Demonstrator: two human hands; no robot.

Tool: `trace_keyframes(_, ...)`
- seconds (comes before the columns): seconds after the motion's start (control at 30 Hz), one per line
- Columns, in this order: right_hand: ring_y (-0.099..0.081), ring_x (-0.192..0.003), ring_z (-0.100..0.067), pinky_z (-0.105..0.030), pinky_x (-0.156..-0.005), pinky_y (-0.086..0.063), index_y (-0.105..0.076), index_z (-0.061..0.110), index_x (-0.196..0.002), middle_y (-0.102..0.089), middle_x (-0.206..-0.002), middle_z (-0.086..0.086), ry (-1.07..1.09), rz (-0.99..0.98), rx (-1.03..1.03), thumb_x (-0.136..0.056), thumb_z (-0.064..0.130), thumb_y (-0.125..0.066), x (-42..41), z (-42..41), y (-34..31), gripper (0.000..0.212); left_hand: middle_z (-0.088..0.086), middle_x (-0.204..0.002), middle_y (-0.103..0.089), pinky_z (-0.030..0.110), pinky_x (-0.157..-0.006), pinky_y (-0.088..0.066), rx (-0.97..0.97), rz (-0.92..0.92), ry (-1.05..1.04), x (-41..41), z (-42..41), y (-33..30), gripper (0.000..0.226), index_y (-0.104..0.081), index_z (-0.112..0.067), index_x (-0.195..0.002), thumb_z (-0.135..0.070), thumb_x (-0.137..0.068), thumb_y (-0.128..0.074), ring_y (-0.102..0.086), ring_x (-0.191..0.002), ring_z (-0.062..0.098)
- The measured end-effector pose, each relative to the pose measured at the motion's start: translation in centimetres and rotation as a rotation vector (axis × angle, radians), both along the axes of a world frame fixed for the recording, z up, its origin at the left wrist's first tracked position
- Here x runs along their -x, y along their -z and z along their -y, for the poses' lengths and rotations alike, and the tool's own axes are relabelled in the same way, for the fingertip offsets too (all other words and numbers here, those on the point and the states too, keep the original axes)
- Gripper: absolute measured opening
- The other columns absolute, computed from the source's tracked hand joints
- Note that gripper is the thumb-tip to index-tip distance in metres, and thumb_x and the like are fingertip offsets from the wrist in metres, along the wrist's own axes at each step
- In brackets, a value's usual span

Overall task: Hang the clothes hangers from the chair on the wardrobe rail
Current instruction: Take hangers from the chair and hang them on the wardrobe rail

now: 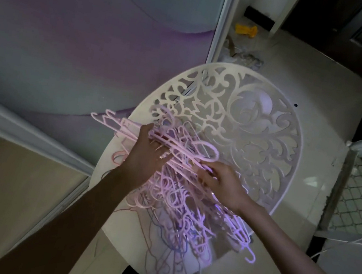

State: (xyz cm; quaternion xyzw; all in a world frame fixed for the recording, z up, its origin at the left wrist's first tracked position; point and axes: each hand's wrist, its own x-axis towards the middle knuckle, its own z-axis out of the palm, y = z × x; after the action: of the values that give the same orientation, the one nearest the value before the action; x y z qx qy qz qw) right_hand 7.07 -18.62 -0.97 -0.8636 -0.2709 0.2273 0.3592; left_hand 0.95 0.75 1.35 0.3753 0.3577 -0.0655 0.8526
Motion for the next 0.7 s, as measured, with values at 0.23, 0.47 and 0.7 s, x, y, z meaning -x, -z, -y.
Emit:
trace_keyframes(0.23, -0.054, -0.077, 0.009, -0.004, -0.071, -0.04, -0.06, 0.037, -0.103, -0.058, -0.09, 0.023, -0.059, -0.247, -0.154, -0.085, 0.025, -0.066, 1.9, 0.1, -3.2, 0.022, 0.007, -0.103, -0.063, 0.04, -0.096, -0.048, -0.17, -0.01, -0.139, 4.1, 0.6, -0.5, 0.055, -0.054, -0.011, -0.12, -0.054, -0.095, -0.031, -0.062, -0.086, 0.016)
trace_keyframes(0.47, -0.063, -0.08, -0.018, -0.03, -0.078, -0.05, -0.066, 0.016, -0.097, -0.067, -0.088, -0.004, 0.029, -0.04, 0.351, -0.086, 0.018, -0.058, 2.5, 2.8, 5.0, 0.014, 0.008, -0.116, -0.063, 0.042, -0.091, -0.051, -0.305, -0.212, -0.034, 9.0, -0.1, 2.6, 0.055, -0.057, -0.013, -0.122, -0.054, -0.094, -0.034, -0.062, -0.096, 0.022)
trace_keyframes(0.7, -0.059, -0.105, -0.033, -0.037, -0.081, -0.047, -0.066, 0.011, -0.104, -0.057, -0.118, -0.011, 0.013, 0.228, 0.58, -0.088, 0.028, -0.05, 5.1, 0.3, 7.4, 0.028, 0.002, -0.09, -0.063, 0.034, -0.072, -0.052, -0.379, -0.332, 0.037, 10.6, 0.0, 5.2, 0.046, -0.06, -0.02, -0.083, -0.059, -0.091, -0.036, -0.059, -0.085, 0.019)
